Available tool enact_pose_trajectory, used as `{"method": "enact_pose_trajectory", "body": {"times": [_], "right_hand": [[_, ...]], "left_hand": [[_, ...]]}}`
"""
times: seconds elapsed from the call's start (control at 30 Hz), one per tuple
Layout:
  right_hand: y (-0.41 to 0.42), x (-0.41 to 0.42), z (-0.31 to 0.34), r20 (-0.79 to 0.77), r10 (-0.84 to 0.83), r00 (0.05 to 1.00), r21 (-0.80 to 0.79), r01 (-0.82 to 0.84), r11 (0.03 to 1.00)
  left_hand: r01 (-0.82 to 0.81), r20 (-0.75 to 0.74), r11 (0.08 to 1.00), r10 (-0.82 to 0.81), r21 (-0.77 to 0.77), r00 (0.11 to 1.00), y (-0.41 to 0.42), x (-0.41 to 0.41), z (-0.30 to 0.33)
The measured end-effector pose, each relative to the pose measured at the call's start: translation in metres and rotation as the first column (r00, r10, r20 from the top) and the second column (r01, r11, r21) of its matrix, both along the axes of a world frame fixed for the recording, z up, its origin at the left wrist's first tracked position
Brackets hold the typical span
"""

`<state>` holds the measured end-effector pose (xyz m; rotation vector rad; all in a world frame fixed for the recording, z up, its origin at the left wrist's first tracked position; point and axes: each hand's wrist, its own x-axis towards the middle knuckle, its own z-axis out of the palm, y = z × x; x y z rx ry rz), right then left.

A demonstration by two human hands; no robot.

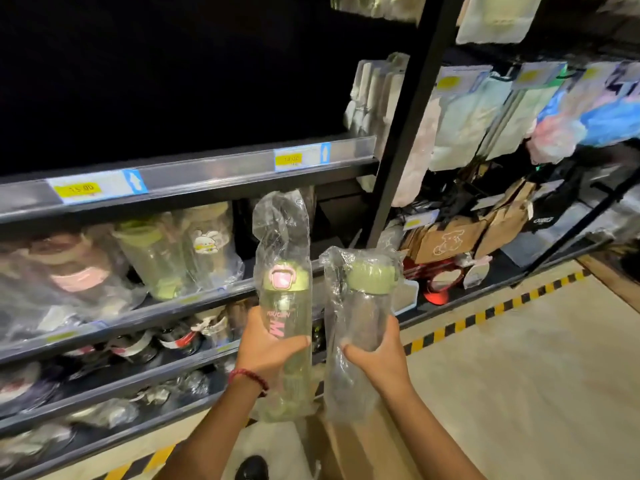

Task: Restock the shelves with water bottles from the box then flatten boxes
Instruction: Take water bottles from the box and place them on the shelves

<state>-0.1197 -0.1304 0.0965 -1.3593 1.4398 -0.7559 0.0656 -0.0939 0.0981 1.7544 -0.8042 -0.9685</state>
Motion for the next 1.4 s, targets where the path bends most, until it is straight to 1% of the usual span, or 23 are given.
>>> {"method": "enact_pose_trajectory", "body": {"times": [0.07, 0.13, 0.2, 0.3, 0.37, 0.53, 0.67, 0.77, 0.83, 0.9, 0.97, 1.07, 1.2, 1.4], "right_hand": [[-0.010, 0.017, -0.001, -0.006, -0.015, 1.000, -0.011, 0.015, 1.000], [-0.020, 0.031, -0.003, -0.014, -0.027, 1.000, -0.012, 0.027, 1.000], [-0.030, 0.042, -0.003, -0.025, -0.044, 0.999, -0.003, 0.044, 0.999], [-0.047, 0.057, -0.002, -0.044, -0.076, 0.996, -0.004, 0.076, 0.997], [-0.058, 0.065, -0.004, -0.034, -0.090, 0.995, -0.007, 0.090, 0.996], [-0.090, 0.075, -0.010, -0.014, -0.116, 0.993, -0.037, 0.115, 0.993], [-0.120, 0.083, -0.020, 0.060, -0.128, 0.990, -0.080, 0.132, 0.988], [-0.130, 0.086, -0.026, 0.122, -0.077, 0.990, -0.102, 0.090, 0.991], [-0.141, 0.089, -0.030, 0.126, -0.040, 0.991, -0.109, 0.054, 0.993], [-0.156, 0.092, -0.035, 0.116, -0.035, 0.993, -0.121, 0.050, 0.991], [-0.171, 0.095, -0.036, 0.146, -0.044, 0.988, -0.101, 0.060, 0.993], [-0.188, 0.095, -0.036, 0.204, -0.062, 0.977, -0.053, 0.074, 0.996], [-0.201, 0.096, -0.038, 0.268, -0.083, 0.960, -0.031, 0.094, 0.995], [-0.216, 0.096, -0.028, 0.295, -0.022, 0.955, -0.066, 0.043, 0.997]], "left_hand": [[0.017, -0.007, 1.000, -0.017, 0.005, 1.000, -0.007, 0.018, -0.004], [0.010, -0.047, 1.000, -0.010, 0.010, 0.999, -0.013, 0.033, -0.010], [0.009, -0.046, 1.000, -0.008, 0.019, 0.999, -0.019, 0.044, -0.014], [0.081, 0.072, 0.996, -0.082, 0.026, 0.994, -0.029, 0.055, -0.014], [0.094, 0.113, 0.995, -0.095, 0.016, 0.989, -0.041, 0.062, -0.014], [-0.003, 0.062, 1.000, 0.003, -0.003, 0.998, -0.069, 0.070, -0.014], [-0.074, 0.021, 0.990, 0.077, -0.120, 0.997, -0.092, 0.070, -0.024], [-0.101, 0.065, 0.973, 0.117, -0.205, 0.991, -0.105, 0.068, -0.031], [-0.107, 0.099, 0.966, 0.133, -0.237, 0.986, -0.112, 0.065, -0.033], [-0.115, 0.138, 0.963, 0.152, -0.245, 0.979, -0.120, 0.063, -0.032], [-0.131, 0.159, 0.963, 0.171, -0.237, 0.972, -0.129, 0.064, -0.032], [-0.179, 0.124, 0.961, 0.207, -0.209, 0.970, -0.140, 0.068, -0.030], [-0.246, 0.073, 0.950, 0.264, -0.192, 0.962, -0.150, 0.067, -0.030], [-0.261, 0.047, 0.938, 0.279, -0.229, 0.959, -0.164, 0.063, -0.021]]}}
